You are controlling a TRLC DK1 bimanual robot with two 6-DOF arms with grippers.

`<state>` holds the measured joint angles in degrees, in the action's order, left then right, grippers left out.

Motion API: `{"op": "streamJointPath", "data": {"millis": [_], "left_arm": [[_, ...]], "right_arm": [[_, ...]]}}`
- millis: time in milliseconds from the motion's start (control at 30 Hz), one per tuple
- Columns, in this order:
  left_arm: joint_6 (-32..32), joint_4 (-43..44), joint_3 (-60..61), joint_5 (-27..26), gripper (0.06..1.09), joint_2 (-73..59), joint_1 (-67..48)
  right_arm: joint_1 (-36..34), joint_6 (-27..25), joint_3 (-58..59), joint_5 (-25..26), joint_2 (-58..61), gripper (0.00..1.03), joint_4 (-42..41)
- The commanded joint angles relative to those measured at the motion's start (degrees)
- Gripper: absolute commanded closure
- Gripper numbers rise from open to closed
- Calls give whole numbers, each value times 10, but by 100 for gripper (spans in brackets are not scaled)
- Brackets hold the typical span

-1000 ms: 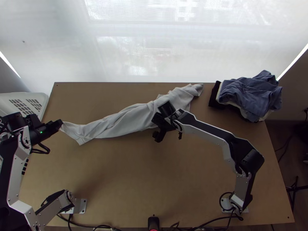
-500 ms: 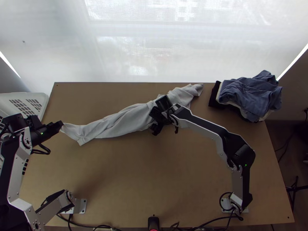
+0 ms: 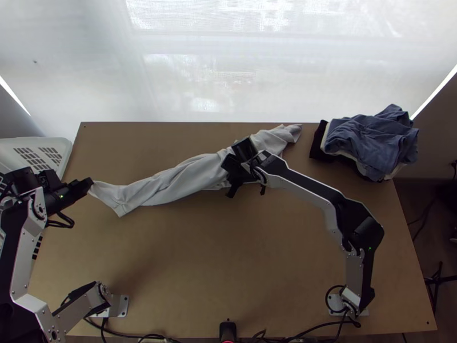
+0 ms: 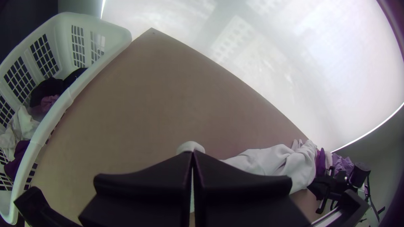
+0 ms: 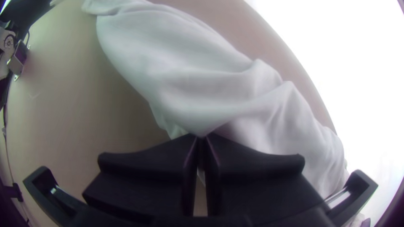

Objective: Fold the t-shirt

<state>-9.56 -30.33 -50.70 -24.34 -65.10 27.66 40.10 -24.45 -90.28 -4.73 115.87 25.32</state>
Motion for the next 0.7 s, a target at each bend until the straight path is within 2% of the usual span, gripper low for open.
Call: {"op": "streamJointPath", "data": {"millis": [0,367,667], "left_arm": [[-10,-8,-25,0,105,8,-2],[-25,-79,-172,-4,105,33,-3],[-60,-110,-311,-3,105,28,41]], "right_arm": [[-2,17,-3,0,-73,100,16],[-52,20,-71,1,-216,100,90],[-56,19,-267,11,-233,100,193]]}}
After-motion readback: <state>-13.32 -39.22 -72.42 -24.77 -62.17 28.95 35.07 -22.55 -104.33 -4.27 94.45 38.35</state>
